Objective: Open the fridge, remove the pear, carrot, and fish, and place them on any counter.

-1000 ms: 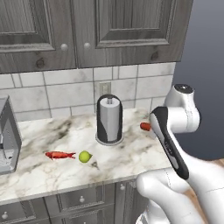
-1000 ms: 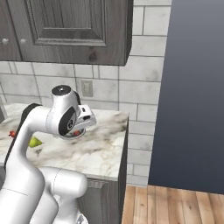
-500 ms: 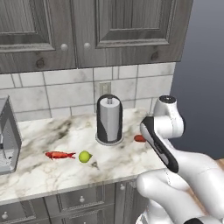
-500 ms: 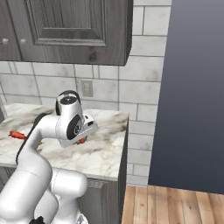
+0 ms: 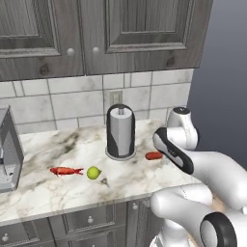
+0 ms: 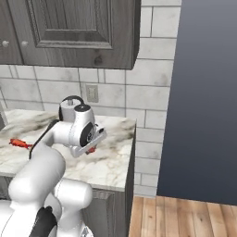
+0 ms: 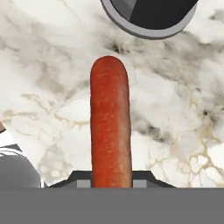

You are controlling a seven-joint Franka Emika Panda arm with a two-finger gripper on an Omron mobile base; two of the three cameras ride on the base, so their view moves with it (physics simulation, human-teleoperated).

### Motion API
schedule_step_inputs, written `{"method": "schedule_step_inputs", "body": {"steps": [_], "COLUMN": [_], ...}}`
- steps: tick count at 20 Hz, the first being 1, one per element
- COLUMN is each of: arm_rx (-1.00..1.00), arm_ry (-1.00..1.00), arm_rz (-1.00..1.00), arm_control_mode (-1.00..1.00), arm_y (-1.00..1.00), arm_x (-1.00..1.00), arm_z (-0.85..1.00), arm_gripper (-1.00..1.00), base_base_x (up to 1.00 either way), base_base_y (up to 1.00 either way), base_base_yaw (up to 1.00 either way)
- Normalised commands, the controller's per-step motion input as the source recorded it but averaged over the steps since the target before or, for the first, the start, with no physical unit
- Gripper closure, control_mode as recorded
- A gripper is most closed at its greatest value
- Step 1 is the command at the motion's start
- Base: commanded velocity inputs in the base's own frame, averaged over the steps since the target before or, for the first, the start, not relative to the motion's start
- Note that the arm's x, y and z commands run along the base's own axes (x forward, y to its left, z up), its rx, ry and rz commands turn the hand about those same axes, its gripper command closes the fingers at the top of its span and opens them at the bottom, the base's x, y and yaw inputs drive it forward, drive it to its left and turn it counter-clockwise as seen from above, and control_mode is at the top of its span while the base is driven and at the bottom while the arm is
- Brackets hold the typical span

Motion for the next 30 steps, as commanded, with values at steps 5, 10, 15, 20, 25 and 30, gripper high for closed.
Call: {"method": "schedule_step_inputs", "body": {"steps": [5,10,15,20,25,30], "arm_rx": [0.00,0.00,0.00,0.00,0.00,0.00], "arm_ry": [0.05,0.04,0.02,0.00,0.00,0.00], "arm_rz": [0.13,0.06,0.01,0.02,0.01,0.00], "arm_control_mode": [-1.00,-1.00,-1.00,-1.00,-1.00,-1.00], "arm_y": [-0.06,0.00,0.00,0.00,0.00,0.01], "arm_x": [0.31,0.28,0.24,0.31,0.16,0.00], "arm_z": [-0.17,-0.38,-0.36,-0.41,-0.40,-0.41], "arm_gripper": [1.00,1.00,1.00,1.00,1.00,-1.00], "base_base_x": [0.00,0.00,0.00,0.00,0.00,0.00], "base_base_y": [0.00,0.00,0.00,0.00,0.00,0.00], "base_base_yaw": [0.00,0.00,0.00,0.00,0.00,0.00]}}
